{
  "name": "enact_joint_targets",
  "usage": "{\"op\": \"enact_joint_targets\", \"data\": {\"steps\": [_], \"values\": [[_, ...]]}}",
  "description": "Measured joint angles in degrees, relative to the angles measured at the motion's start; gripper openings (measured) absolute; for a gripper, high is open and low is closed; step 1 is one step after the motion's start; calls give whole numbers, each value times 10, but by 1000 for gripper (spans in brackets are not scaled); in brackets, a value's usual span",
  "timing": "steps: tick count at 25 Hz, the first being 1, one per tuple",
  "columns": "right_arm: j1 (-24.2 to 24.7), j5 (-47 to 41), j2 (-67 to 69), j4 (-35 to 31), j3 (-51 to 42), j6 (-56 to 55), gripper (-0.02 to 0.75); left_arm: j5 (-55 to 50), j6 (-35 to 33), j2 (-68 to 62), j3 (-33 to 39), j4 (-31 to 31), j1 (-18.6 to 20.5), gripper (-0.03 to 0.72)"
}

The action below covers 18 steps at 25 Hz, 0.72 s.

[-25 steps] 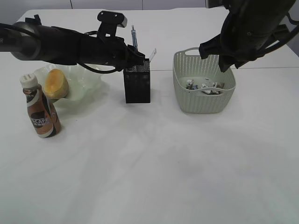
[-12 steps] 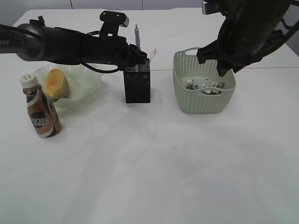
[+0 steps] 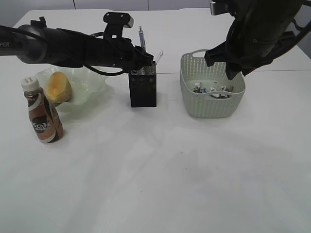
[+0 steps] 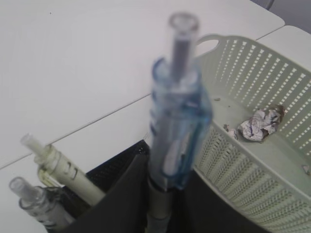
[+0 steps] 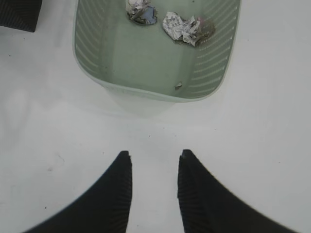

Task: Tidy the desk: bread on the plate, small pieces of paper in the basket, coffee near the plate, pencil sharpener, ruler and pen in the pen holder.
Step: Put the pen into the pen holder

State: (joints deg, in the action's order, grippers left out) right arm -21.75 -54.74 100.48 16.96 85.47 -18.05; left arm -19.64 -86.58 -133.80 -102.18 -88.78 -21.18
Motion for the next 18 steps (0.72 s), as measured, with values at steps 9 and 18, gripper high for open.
{"op": "enact_joint_targets", "data": {"steps": [9,18], "values": [[0,0,0,0,0,-1,239,-1,6,0,0,0,1,134],[0,0,0,0,0,-2,239,-1,7,0,0,0,1,202]]}}
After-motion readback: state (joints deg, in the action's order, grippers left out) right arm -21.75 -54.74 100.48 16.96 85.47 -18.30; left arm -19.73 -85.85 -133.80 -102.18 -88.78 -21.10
